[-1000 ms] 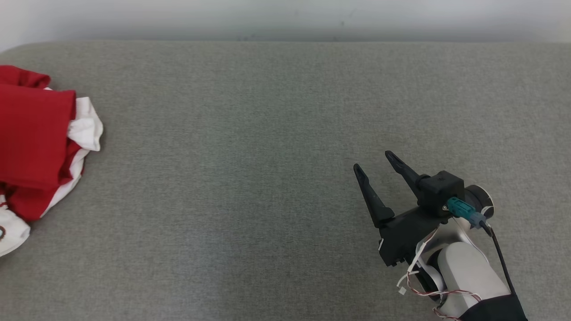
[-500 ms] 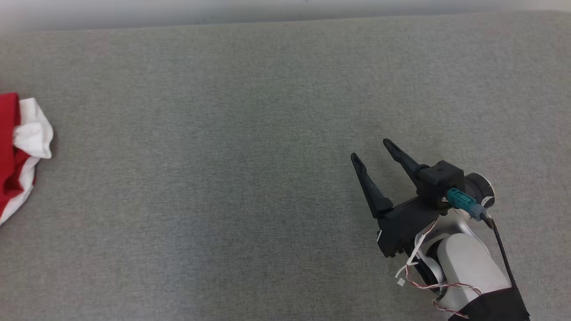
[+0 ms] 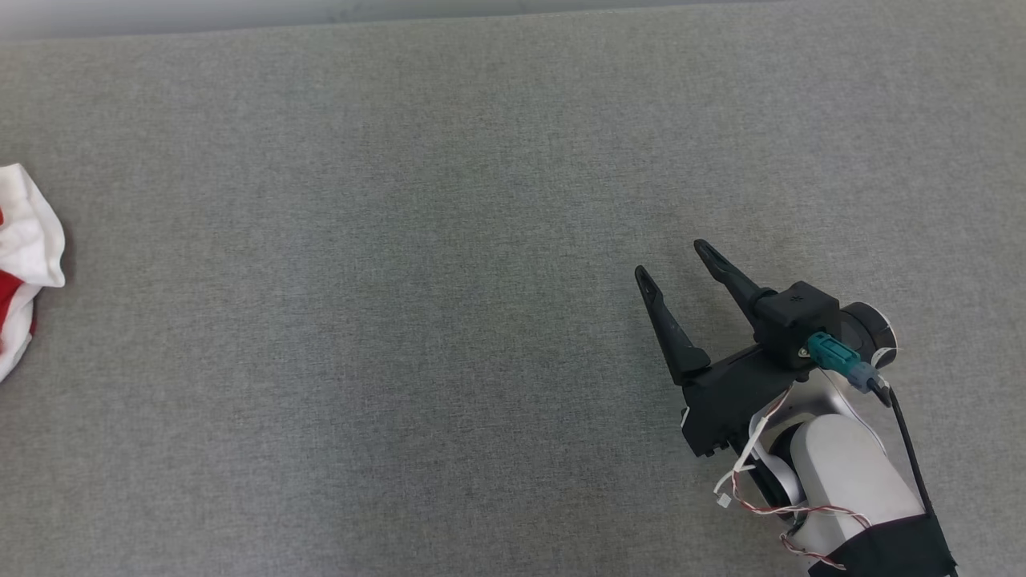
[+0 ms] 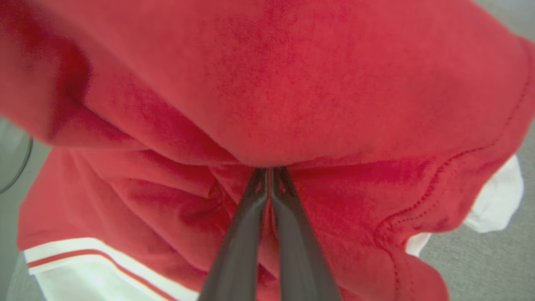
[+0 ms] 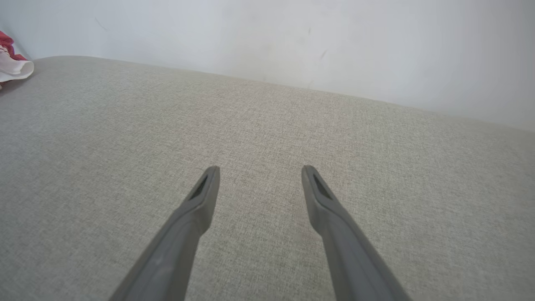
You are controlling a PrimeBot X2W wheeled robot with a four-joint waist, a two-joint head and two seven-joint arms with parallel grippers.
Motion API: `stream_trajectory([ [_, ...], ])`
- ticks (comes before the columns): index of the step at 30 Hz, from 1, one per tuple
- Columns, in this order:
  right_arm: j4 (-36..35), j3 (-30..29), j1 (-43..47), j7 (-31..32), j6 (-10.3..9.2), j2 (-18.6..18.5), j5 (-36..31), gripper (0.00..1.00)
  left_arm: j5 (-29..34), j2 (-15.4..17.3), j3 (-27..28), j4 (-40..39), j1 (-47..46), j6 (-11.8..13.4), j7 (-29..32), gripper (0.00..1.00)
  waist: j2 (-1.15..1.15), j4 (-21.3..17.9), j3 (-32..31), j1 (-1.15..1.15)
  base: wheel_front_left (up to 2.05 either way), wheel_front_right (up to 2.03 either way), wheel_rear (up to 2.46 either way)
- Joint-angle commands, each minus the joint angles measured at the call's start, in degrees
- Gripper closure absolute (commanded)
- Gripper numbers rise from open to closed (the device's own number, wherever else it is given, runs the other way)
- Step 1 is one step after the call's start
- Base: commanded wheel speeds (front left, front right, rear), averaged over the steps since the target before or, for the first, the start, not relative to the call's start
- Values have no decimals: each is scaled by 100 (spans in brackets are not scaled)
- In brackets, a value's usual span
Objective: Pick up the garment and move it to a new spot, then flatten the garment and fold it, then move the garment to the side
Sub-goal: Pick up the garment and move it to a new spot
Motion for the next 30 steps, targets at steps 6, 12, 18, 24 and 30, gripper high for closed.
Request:
stream_trajectory([
  [6,-2,55,-19,14,-2,-25,-8,0,-143,110,-252,-286,-82,-2,-371,100,-1,112,-82,0,0,0,0],
  [12,53,78,10,-3,-2,-26,91,0,-254,240,-512,-626,-158,-2,-761,100,-1,145,-216,0,0,0,0],
  [18,146,99,45,-81,-2,-25,199,0,-351,286,-761,-953,-347,-2,-1053,100,-1,177,-384,0,0,0,0],
  [24,354,150,32,-213,-2,-25,365,0,-431,199,-1041,-1363,-738,-3,-1298,100,-1,222,-561,0,0,0,0],
  [30,548,173,19,-358,-2,-28,543,0,-399,160,-1359,-1810,-1051,-3,-1427,100,-1,219,-701,0,0,0,0],
])
